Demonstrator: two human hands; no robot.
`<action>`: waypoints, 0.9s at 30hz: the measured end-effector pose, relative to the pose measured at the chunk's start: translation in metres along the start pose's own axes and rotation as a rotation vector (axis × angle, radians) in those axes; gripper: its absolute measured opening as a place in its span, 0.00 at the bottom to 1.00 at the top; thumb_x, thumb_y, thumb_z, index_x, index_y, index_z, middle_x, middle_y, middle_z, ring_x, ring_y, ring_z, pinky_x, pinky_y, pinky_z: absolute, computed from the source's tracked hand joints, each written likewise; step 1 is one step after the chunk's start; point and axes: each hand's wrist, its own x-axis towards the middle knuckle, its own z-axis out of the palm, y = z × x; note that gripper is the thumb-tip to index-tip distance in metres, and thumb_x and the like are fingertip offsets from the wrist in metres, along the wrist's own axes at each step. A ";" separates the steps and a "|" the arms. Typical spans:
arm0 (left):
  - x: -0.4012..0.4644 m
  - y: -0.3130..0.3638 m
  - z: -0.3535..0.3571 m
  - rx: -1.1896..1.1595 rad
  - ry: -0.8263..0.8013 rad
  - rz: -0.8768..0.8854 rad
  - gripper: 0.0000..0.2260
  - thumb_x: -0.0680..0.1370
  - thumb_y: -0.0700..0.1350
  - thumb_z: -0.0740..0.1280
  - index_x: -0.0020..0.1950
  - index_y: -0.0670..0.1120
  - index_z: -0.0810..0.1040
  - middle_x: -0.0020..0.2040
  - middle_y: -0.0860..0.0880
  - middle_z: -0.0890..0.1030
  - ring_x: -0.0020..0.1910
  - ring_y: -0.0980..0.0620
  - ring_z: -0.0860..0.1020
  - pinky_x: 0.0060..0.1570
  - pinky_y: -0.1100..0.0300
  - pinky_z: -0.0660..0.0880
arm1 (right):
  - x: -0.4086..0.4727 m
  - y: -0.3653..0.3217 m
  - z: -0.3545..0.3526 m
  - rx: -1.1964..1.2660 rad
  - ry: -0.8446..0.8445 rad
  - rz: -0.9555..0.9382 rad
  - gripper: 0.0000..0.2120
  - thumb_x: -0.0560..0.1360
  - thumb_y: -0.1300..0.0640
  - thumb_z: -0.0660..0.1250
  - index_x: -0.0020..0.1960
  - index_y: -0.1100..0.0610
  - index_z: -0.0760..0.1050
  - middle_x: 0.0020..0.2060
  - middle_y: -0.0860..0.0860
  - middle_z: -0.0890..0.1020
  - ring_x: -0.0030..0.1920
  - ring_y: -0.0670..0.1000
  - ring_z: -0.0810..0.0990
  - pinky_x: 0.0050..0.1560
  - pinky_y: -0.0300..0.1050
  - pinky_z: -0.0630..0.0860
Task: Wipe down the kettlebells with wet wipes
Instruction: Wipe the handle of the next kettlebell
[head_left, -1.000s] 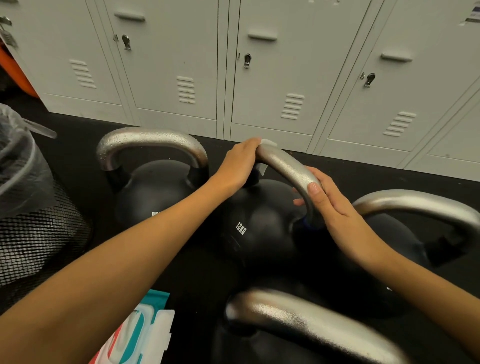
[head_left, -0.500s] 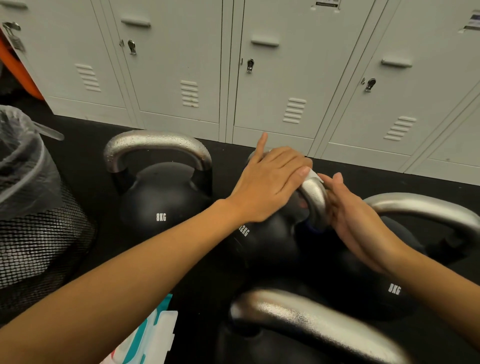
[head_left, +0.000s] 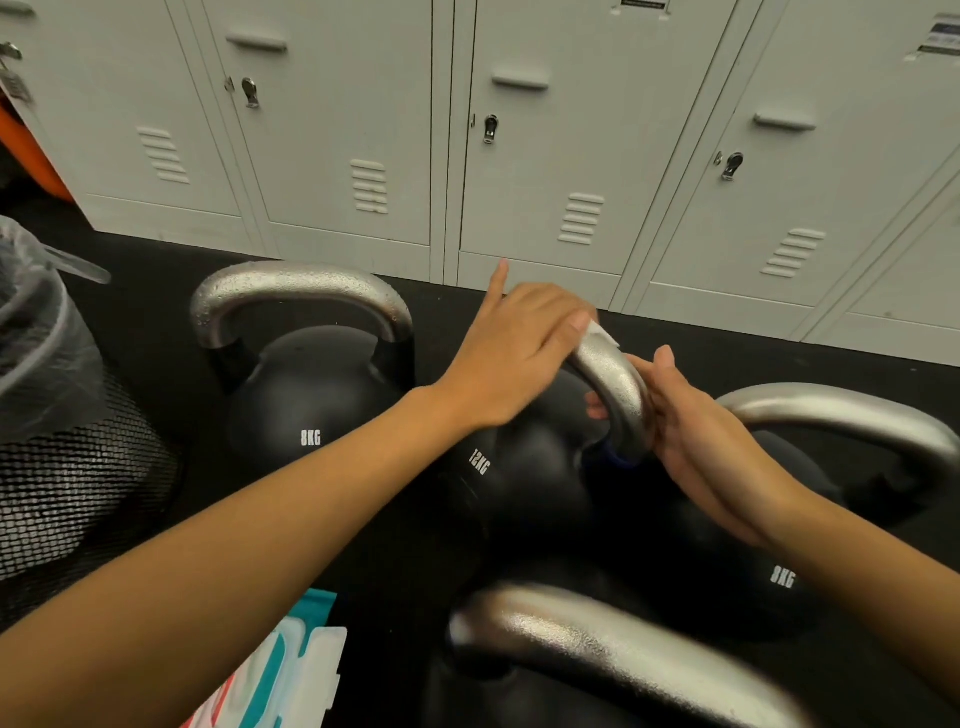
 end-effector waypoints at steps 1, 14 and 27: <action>-0.003 0.005 0.003 0.047 0.002 0.054 0.18 0.82 0.50 0.51 0.55 0.48 0.79 0.52 0.54 0.79 0.57 0.54 0.74 0.75 0.51 0.42 | -0.001 -0.001 -0.001 0.039 0.011 0.001 0.26 0.82 0.41 0.48 0.70 0.53 0.71 0.53 0.51 0.86 0.54 0.47 0.84 0.54 0.40 0.77; -0.031 0.048 0.034 -0.030 0.162 0.228 0.21 0.76 0.42 0.68 0.66 0.40 0.67 0.61 0.43 0.76 0.63 0.47 0.74 0.76 0.54 0.49 | -0.037 -0.013 0.002 -0.055 0.137 -0.364 0.18 0.80 0.47 0.56 0.69 0.48 0.69 0.61 0.45 0.81 0.64 0.44 0.78 0.62 0.38 0.75; -0.082 -0.021 0.029 -0.069 0.160 -0.248 0.20 0.77 0.56 0.61 0.65 0.47 0.65 0.60 0.60 0.58 0.62 0.60 0.62 0.61 0.74 0.59 | -0.020 -0.015 0.014 -0.354 0.121 -0.294 0.16 0.80 0.47 0.62 0.67 0.42 0.76 0.59 0.32 0.79 0.61 0.30 0.74 0.57 0.25 0.70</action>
